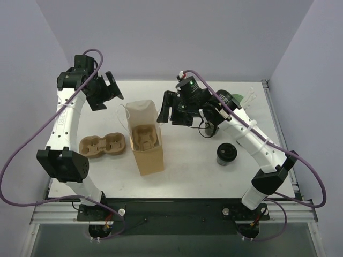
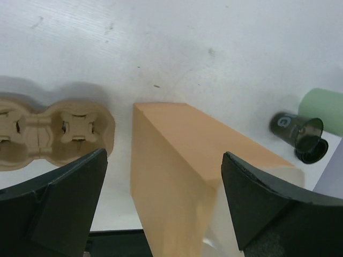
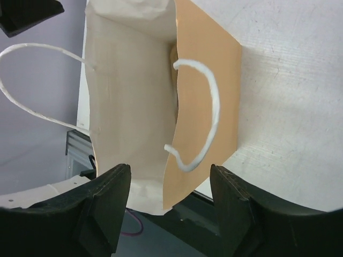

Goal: Pack the takeout coffee

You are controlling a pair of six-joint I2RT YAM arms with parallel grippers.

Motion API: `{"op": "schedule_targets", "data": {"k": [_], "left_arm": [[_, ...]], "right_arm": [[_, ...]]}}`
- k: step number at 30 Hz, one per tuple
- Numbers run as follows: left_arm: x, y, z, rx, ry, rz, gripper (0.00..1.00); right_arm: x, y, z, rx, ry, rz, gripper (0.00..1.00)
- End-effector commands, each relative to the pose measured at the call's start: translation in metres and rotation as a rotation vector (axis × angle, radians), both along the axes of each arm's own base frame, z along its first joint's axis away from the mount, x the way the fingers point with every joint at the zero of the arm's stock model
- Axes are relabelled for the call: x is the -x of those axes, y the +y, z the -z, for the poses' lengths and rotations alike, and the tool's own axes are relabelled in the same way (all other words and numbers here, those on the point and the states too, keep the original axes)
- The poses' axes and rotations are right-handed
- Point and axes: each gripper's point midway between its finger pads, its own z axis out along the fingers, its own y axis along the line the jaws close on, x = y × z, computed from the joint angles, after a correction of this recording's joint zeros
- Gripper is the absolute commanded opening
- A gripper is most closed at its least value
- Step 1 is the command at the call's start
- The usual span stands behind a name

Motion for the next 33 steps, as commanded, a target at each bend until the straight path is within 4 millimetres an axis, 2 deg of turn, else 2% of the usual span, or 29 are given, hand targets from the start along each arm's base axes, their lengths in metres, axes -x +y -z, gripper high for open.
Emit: {"op": "schedule_targets", "data": {"k": [1,2,3,6,7,9,10,11,15,20,24,27,28,29,30,31,32,33], "left_arm": [[-0.008,0.03,-0.026,0.055,-0.152,-0.113,0.97],[-0.009,0.045,-0.026,0.056,-0.16,-0.147,0.97],[-0.01,0.047,-0.024,0.052,-0.156,-0.148,0.97],[-0.016,0.042,-0.014,0.053,-0.144,-0.119,0.95],[-0.017,0.042,-0.002,0.054,-0.125,-0.119,0.95],[-0.018,0.041,0.003,0.053,-0.137,-0.118,0.95],[-0.015,0.041,0.017,0.051,-0.11,-0.12,0.95],[-0.012,0.042,0.016,0.051,-0.121,-0.121,0.95],[-0.009,0.043,0.021,0.032,-0.142,-0.108,0.94],[-0.007,0.055,0.024,-0.055,-0.135,-0.112,0.93],[-0.01,0.059,0.019,-0.114,-0.144,-0.099,0.93],[-0.009,0.054,0.018,-0.143,-0.154,-0.072,0.93],[-0.009,0.052,0.013,-0.165,-0.167,-0.059,0.93],[-0.009,0.046,0.009,-0.204,-0.179,-0.036,0.93],[-0.007,0.052,0.006,-0.294,-0.187,-0.027,0.93],[-0.009,0.048,-0.007,-0.326,-0.219,-0.009,0.93],[-0.009,0.035,-0.011,-0.351,-0.232,0.032,0.93],[-0.008,0.033,-0.015,-0.377,-0.238,0.053,0.92]], "right_arm": [[0.013,-0.013,-0.001,0.015,0.03,0.209,0.6],[0.019,-0.009,0.001,0.025,0.022,0.218,0.59],[0.024,-0.005,0.002,0.025,0.026,0.22,0.58],[0.039,0.006,0.009,0.018,0.076,0.241,0.56],[0.042,0.007,0.008,0.016,0.094,0.254,0.55],[0.056,0.004,0.021,0.064,0.154,0.281,0.55],[0.061,0.004,0.025,0.081,0.163,0.281,0.55],[0.065,0.001,0.032,0.113,0.17,0.288,0.55],[0.068,-0.006,0.048,0.173,0.155,0.317,0.57],[0.064,0.017,0.04,0.116,0.165,0.304,0.56],[0.071,0.023,0.052,0.109,0.228,0.337,0.53],[0.071,0.021,0.055,0.115,0.232,0.347,0.42],[0.07,0.019,0.053,0.118,0.218,0.337,0.32],[0.067,0.017,0.052,0.126,0.205,0.334,0.26],[0.062,0.013,0.05,0.133,0.197,0.333,0.21],[0.059,0.009,0.051,0.149,0.191,0.326,0.14],[0.058,0.005,0.053,0.182,0.175,0.28,0.12],[0.053,0.0,0.056,0.195,0.184,0.266,0.1]]}}
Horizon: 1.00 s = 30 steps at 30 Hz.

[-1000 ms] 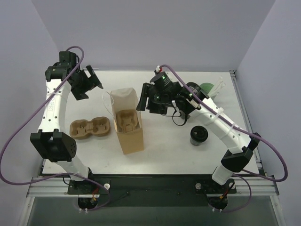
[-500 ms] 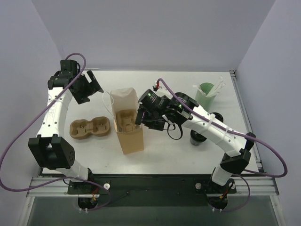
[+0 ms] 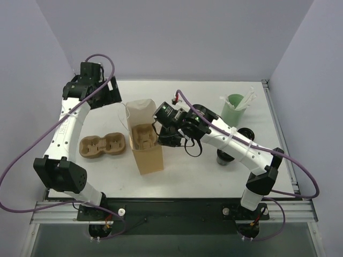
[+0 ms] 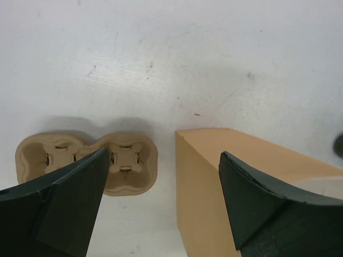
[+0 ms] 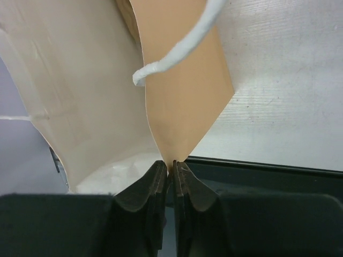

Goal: Pack the takeout coffee

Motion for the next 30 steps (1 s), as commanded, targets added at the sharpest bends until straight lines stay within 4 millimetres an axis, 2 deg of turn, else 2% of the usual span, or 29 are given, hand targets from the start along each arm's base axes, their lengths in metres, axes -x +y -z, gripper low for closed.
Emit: {"op": "schedule_targets", "data": {"k": [1,4,7,10,11,12,13,14,18,19,24,27,30], "left_arm": [[-0.006,-0.015,-0.059,-0.175,-0.161,0.104,0.92],[-0.002,-0.033,-0.065,-0.116,-0.175,0.155,0.92],[-0.001,-0.045,-0.075,-0.056,-0.216,0.196,0.92],[0.003,-0.068,-0.087,0.035,-0.254,0.299,0.9],[0.006,-0.085,-0.095,0.098,-0.283,0.377,0.89],[0.008,-0.091,-0.09,0.123,-0.272,0.406,0.89],[0.012,-0.1,-0.091,0.154,-0.276,0.443,0.88],[0.018,-0.112,-0.094,0.204,-0.282,0.502,0.88],[0.022,-0.118,-0.091,0.197,-0.284,0.542,0.87],[0.021,-0.117,-0.096,0.188,-0.297,0.55,0.87],[0.026,-0.135,-0.089,0.209,-0.29,0.669,0.83],[0.042,-0.149,-0.068,0.21,-0.234,0.754,0.81],[0.046,-0.144,-0.049,0.151,-0.192,0.746,0.81]], "right_arm": [[-0.011,-0.026,0.002,0.077,0.0,-0.073,0.08],[-0.014,-0.036,0.008,0.132,-0.001,-0.218,0.06],[-0.019,-0.049,0.005,0.177,-0.043,-0.322,0.06],[-0.025,-0.066,-0.003,0.208,-0.083,-0.392,0.06],[-0.024,-0.068,-0.004,0.197,-0.08,-0.422,0.06],[-0.026,-0.073,-0.003,0.207,-0.08,-0.457,0.06],[-0.023,-0.077,-0.004,0.187,-0.064,-0.48,0.07],[-0.029,-0.085,-0.005,0.178,-0.056,-0.471,0.07],[-0.024,-0.093,-0.01,0.137,-0.048,-0.554,0.07],[-0.023,-0.094,-0.011,0.137,-0.055,-0.58,0.07],[-0.021,-0.097,-0.014,0.133,-0.045,-0.619,0.07],[-0.024,-0.1,-0.019,0.127,-0.05,-0.627,0.07],[-0.028,-0.104,-0.019,0.138,-0.047,-0.635,0.09]]}}
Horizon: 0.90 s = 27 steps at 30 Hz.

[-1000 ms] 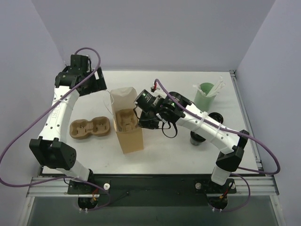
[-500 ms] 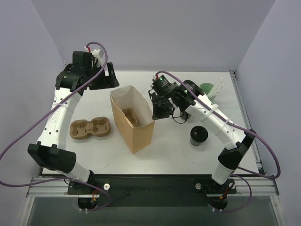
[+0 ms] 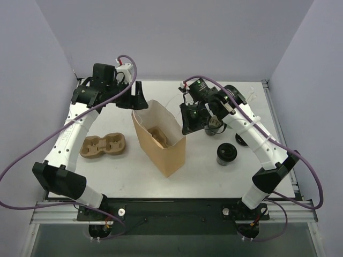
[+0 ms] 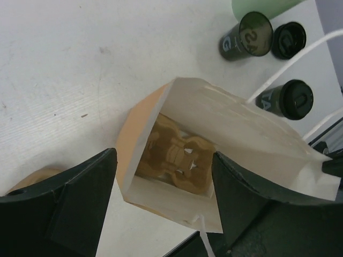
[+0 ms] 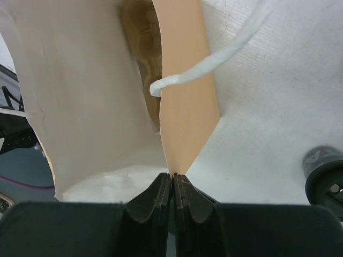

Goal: Pack the takeout coffee

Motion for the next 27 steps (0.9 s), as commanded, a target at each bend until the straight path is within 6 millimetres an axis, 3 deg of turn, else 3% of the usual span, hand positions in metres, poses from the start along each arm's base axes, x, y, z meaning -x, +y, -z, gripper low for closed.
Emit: {"op": "schedule_targets", "data": {"k": [1,7,11,17,21,27], "left_arm": [[0.011,-0.007,0.008,-0.043,-0.039,0.086,0.8],[-0.005,-0.004,0.007,-0.072,-0.1,0.061,0.79],[-0.01,-0.013,0.007,-0.048,-0.122,0.115,0.79],[-0.015,-0.021,0.026,-0.055,-0.068,0.174,0.73],[-0.021,-0.029,0.027,-0.041,-0.066,0.213,0.67],[-0.039,-0.037,0.026,-0.022,-0.079,0.214,0.67]], "right_arm": [[0.009,-0.015,-0.012,0.009,0.019,-0.059,0.09],[0.01,-0.013,-0.014,-0.012,0.032,-0.066,0.11],[0.011,-0.011,-0.008,-0.011,0.052,-0.073,0.1],[0.011,-0.01,-0.008,-0.017,0.058,-0.063,0.11],[0.012,-0.01,-0.006,-0.016,0.065,-0.064,0.11],[0.011,-0.011,-0.001,-0.015,0.086,-0.056,0.1]]}}
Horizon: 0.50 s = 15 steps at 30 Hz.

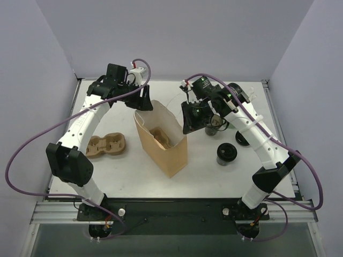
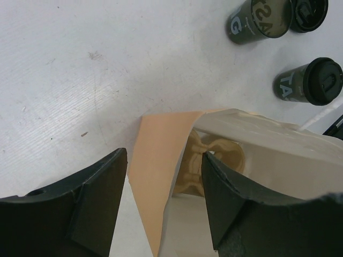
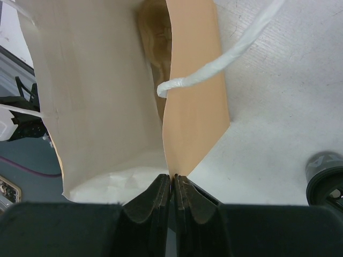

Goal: Pack the takeout coffee

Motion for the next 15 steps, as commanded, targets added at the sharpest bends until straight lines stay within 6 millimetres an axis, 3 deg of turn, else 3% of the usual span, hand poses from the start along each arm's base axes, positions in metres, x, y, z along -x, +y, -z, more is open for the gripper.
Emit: {"op": "schedule_targets", "data": {"k": [1,3,6,7,11,15], "left_arm": [[-0.018,-0.011,-0.032,0.056,-0.115,0.049,0.66],[-0.02,-0.013,-0.029,0.057,-0.11,0.053,0.64],[-0.021,-0.014,-0.028,0.056,-0.095,0.06,0.51],[-0.02,-0.015,-0.028,0.06,-0.092,0.067,0.35],[-0.015,-0.014,-0.032,0.063,-0.075,0.055,0.0],[-0.009,-0.008,-0.044,0.061,-0.065,-0.037,0.0]], "right_arm": [[0.012,-0.007,0.008,0.025,0.076,-0.007,0.1],[0.012,-0.008,0.008,0.024,0.075,-0.007,0.1],[0.011,-0.01,0.01,0.028,0.08,0.001,0.1],[0.01,-0.011,0.01,0.029,0.081,0.007,0.1],[0.003,-0.017,0.012,0.038,0.08,0.043,0.13],[-0.021,-0.028,0.001,0.022,0.039,0.139,0.22]]}}
